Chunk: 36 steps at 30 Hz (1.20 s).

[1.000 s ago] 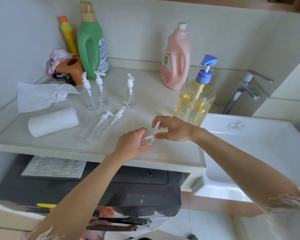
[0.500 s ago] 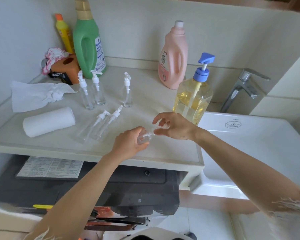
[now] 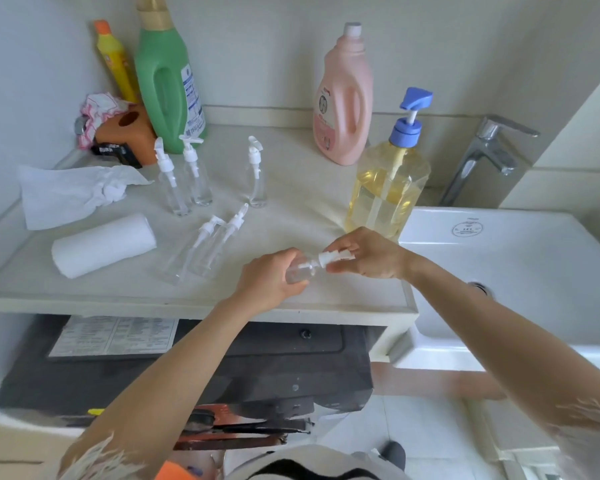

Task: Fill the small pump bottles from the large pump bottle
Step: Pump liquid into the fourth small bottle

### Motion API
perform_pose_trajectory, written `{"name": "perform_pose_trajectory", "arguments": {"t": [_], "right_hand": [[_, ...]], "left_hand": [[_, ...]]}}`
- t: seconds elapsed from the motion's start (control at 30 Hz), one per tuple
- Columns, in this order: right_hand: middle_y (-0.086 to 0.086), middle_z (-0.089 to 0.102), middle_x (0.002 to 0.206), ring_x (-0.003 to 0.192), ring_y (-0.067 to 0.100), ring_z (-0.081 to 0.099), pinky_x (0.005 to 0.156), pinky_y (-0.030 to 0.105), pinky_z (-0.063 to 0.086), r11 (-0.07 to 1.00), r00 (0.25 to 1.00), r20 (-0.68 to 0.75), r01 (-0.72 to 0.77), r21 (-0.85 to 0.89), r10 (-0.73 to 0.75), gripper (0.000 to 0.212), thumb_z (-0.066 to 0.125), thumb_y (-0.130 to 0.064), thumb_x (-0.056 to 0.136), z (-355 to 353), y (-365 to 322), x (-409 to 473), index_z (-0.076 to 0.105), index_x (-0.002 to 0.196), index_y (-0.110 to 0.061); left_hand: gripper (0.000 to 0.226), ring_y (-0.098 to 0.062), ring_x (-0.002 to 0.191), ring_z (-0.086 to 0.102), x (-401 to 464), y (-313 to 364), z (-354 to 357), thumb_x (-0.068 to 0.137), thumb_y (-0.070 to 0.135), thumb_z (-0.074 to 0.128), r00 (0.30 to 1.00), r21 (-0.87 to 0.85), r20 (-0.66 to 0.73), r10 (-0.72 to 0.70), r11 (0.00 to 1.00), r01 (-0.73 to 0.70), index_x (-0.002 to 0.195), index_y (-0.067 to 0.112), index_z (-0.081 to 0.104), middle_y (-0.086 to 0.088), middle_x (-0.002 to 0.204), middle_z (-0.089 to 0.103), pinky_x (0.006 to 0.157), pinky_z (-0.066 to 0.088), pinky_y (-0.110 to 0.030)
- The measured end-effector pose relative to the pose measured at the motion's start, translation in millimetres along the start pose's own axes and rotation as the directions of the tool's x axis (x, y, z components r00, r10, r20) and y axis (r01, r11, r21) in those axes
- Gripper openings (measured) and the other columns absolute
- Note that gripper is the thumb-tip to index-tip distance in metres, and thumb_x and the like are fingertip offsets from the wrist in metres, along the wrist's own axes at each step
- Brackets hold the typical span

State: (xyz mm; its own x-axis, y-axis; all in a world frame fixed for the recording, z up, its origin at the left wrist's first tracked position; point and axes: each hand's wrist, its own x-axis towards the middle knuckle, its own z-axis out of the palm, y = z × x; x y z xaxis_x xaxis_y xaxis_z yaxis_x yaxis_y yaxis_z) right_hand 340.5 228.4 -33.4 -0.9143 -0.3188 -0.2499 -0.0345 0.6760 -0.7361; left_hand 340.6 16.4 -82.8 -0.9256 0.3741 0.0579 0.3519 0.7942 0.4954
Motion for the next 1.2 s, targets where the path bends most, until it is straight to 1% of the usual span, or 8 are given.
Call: {"name": "perform_pose_trajectory", "arguments": {"t": [0.07,0.17,0.33,0.43,0.63,0.83,0.97,1.2], "right_hand": [[-0.006,0.072,0.080,0.078,-0.002,0.062,0.078,0.011,0.045,0.999,1.000,-0.009,-0.011,0.047,0.011,0.029,0.062,-0.041,0.090,4,4,-3,0.073,0.091,-0.013],[-0.003,0.070,0.089,0.084,0.006,0.062,0.080,0.014,0.045,0.999,0.999,-0.049,0.023,0.027,-0.022,0.007,0.070,-0.025,0.087,11,6,-4,0.071,0.090,-0.020],[-0.013,0.065,0.072,0.075,0.002,0.056,0.074,0.016,0.040,0.996,0.994,0.063,-0.084,-0.038,0.087,0.036,0.051,-0.046,0.096,10,1,-9,0.071,0.083,-0.019],[-0.012,0.062,0.084,0.081,0.001,0.053,0.075,0.016,0.038,0.992,1.000,0.020,0.000,-0.123,0.002,0.006,0.067,-0.028,0.089,5,8,-9,0.066,0.094,-0.025],[0.001,0.066,0.093,0.088,0.016,0.060,0.079,0.023,0.045,0.991,1.000,0.002,0.000,-0.135,0.000,0.016,0.073,-0.025,0.084,-34,15,-26,0.069,0.097,-0.017],[0.000,0.062,0.069,0.064,0.010,0.054,0.062,0.021,0.044,0.975,0.967,-0.129,-0.220,0.018,0.220,0.027,0.061,-0.033,0.093,-78,67,-63,0.070,0.079,-0.012],[-0.002,0.059,0.065,0.058,0.008,0.051,0.054,0.018,0.039,0.956,0.939,-0.183,-0.292,0.024,0.291,0.035,0.053,-0.040,0.096,-52,76,-49,0.069,0.083,-0.012],[0.001,0.066,0.101,0.096,0.022,0.063,0.076,0.026,0.042,0.967,0.948,-0.299,-0.170,-0.191,0.108,0.035,0.061,-0.044,0.090,-10,68,-17,0.064,0.114,-0.020]], "left_hand": [[0.036,-0.013,0.083,0.057,1,0,0,0.082,0.040,0.065,0.999,0.005,0.025,0.023,1.000,-0.023,0.114,0.026,0.056,0.016,0.090,0.060,0.073,0.042,-0.027],[0.033,-0.014,0.085,0.060,1,2,-1,0.082,0.039,0.065,0.996,0.066,0.065,0.068,0.995,-0.073,0.112,0.027,0.057,0.016,0.083,0.056,0.072,0.042,-0.026],[0.033,-0.016,0.082,0.059,3,3,-2,0.082,0.038,0.066,0.993,0.089,0.073,0.089,0.991,-0.096,0.111,0.026,0.057,0.016,0.081,0.054,0.072,0.043,-0.028],[0.035,-0.014,0.077,0.055,2,2,-2,0.082,0.039,0.067,0.996,0.080,0.061,0.069,0.994,-0.074,0.113,0.027,0.057,0.016,0.080,0.053,0.068,0.039,-0.027],[0.033,-0.013,0.078,0.052,5,1,0,0.082,0.039,0.067,0.998,0.044,0.065,-0.005,0.999,0.002,0.111,0.029,0.056,0.017,0.081,0.053,0.068,0.036,-0.025],[0.021,-0.011,0.072,0.057,9,-8,3,0.081,0.032,0.072,0.988,-0.273,-0.078,-0.132,0.956,0.106,0.089,0.035,0.053,0.009,0.085,0.061,0.069,0.047,-0.027],[0.020,-0.012,0.075,0.060,13,10,7,0.085,0.029,0.070,0.947,-0.451,-0.259,-0.191,0.891,0.057,0.098,0.026,0.055,0.012,0.083,0.059,0.065,0.042,-0.012],[0.023,-0.012,0.077,0.062,35,57,8,0.082,0.063,0.054,0.975,-0.566,-0.221,-0.022,0.817,-0.110,0.096,0.046,0.046,0.011,0.085,0.060,0.074,0.049,-0.031]]}}
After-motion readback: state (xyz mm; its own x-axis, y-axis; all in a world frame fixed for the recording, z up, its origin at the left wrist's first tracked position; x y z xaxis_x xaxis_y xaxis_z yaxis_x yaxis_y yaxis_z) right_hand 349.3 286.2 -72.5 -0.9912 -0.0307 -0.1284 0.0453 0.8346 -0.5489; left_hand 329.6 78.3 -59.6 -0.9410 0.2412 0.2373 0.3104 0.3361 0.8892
